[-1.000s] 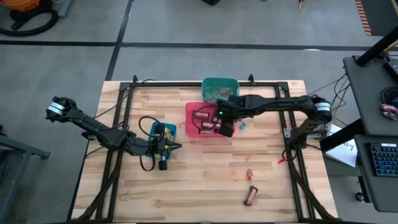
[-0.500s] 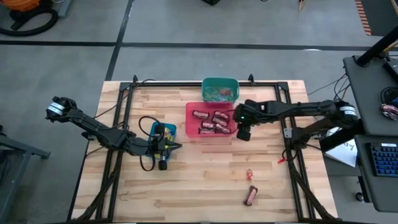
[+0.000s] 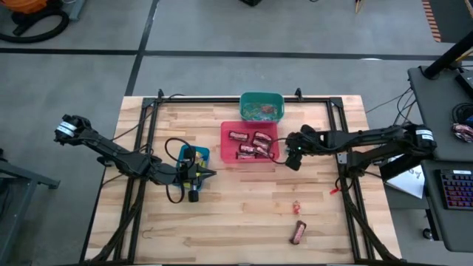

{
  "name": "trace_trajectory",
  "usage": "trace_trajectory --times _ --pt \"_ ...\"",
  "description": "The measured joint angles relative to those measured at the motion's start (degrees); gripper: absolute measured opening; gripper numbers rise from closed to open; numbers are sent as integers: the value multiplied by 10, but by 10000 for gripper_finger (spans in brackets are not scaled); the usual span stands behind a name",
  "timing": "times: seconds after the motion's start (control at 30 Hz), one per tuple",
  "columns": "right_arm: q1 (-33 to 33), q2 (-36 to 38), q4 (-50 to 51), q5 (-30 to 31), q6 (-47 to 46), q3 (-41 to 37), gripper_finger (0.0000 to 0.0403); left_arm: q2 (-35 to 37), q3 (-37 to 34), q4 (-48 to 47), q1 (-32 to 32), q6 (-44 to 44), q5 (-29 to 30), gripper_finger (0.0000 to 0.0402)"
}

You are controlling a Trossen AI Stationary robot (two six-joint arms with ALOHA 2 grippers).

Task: Sort candy
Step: Put the blue gummy into the green bin

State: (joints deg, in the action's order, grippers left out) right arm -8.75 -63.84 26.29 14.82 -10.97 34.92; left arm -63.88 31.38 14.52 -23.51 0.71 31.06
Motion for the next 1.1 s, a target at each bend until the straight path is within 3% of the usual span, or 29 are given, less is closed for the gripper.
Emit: trace_trajectory --times 0.27,0.8,1.1 --pt "-9 -25 -29 23 -93 -38 164 0 0 0 0 -2 0 1" --pt "-79 -27 -140 24 -136 -96 164 0 0 0 0 -2 0 1" --pt "-82 -31 -205 17 -187 -142 164 0 0 0 0 -2 0 1"
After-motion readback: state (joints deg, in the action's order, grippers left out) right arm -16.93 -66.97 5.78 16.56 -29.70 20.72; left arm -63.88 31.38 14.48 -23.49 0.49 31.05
